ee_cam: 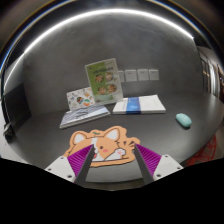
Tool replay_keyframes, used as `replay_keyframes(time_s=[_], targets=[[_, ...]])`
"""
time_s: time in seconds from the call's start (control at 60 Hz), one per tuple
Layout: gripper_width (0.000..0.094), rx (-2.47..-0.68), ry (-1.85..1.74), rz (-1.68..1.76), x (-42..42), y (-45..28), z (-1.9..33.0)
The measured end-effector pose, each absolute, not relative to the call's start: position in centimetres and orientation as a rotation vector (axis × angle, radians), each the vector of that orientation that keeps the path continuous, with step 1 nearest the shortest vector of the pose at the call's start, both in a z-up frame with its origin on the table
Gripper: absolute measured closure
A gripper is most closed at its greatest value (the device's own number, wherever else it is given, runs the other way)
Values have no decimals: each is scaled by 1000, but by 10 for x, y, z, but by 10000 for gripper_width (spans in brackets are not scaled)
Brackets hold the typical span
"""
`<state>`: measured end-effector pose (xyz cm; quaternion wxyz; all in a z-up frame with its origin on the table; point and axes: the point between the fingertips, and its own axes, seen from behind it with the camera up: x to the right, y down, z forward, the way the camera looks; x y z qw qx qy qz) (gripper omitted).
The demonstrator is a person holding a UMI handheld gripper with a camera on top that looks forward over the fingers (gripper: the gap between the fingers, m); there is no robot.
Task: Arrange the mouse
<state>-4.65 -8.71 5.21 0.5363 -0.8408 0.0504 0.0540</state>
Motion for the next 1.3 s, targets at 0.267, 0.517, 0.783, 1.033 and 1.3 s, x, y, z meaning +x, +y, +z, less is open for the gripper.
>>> replay_keyframes(time_s=[0.267,0.517,0.783,1.033,1.3], targets=[[106,-2000,158,-97,85,-86,56],[114,-1992,181,-124,244,-27,43],[148,-2108,81,-44,299,27,-1],[397,-2175,139,-20,307,35,-16],[530,-2166,204,-91,315,32,-13]])
